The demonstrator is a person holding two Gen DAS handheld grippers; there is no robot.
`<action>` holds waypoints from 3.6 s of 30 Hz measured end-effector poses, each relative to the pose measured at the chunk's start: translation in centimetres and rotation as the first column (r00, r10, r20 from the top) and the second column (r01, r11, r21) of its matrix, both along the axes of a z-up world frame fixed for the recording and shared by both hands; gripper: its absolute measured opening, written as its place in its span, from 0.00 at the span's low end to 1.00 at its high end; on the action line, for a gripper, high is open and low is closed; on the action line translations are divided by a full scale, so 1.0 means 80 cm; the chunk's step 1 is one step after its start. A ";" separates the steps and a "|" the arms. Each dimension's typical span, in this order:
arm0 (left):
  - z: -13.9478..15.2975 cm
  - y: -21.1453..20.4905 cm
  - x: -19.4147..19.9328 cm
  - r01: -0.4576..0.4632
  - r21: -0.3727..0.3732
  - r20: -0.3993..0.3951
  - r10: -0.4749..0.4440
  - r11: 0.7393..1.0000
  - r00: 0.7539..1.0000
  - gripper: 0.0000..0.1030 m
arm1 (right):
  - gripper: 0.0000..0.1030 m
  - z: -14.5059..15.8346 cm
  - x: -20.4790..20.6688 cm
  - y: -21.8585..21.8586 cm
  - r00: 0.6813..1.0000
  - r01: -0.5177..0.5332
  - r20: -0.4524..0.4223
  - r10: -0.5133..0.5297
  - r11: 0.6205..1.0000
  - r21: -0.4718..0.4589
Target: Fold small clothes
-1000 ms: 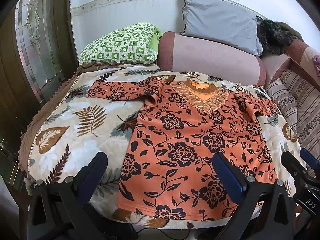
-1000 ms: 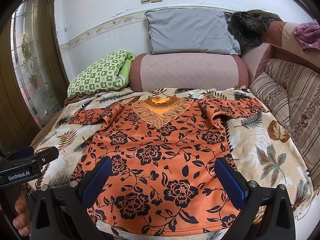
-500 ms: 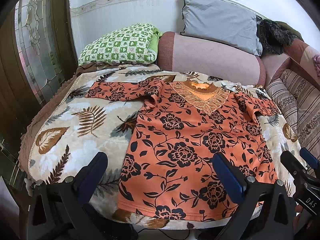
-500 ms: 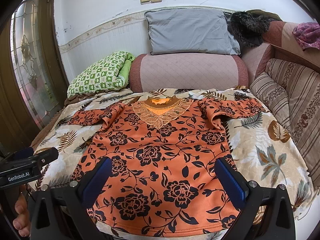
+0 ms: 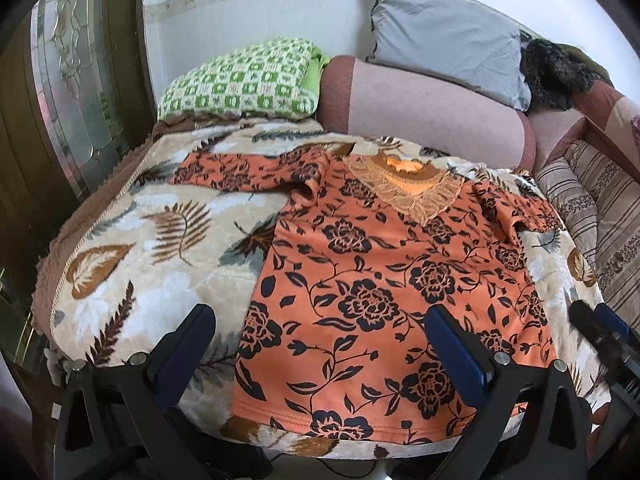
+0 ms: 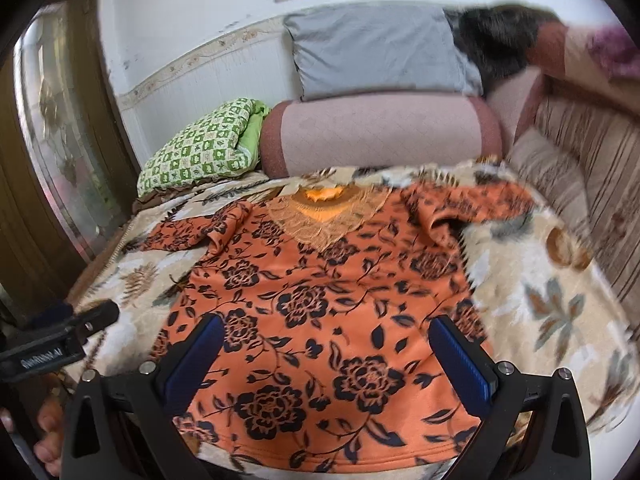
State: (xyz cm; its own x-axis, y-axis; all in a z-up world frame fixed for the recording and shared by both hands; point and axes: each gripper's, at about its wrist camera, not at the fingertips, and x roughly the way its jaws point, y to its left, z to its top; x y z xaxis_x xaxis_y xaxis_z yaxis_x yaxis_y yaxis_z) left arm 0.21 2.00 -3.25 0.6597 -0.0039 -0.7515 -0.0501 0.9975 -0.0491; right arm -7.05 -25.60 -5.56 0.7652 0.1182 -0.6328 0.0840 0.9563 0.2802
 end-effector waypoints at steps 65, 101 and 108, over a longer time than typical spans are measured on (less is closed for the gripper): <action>-0.135 0.046 0.130 -0.062 0.083 -0.179 0.076 0.995 0.981 1.00 | 0.08 -0.051 0.419 -0.404 0.946 0.323 -0.082 -0.313 0.920 0.220; -0.097 0.178 0.208 -0.176 -0.309 -0.131 0.141 0.935 0.981 1.00 | 0.89 -0.196 0.413 -0.140 0.957 0.177 -0.290 0.013 0.764 0.620; -0.127 0.287 0.327 -0.256 -0.464 -0.201 0.181 0.848 0.963 1.00 | 0.90 -0.143 0.437 -0.025 0.968 -0.040 -0.193 0.162 0.854 0.519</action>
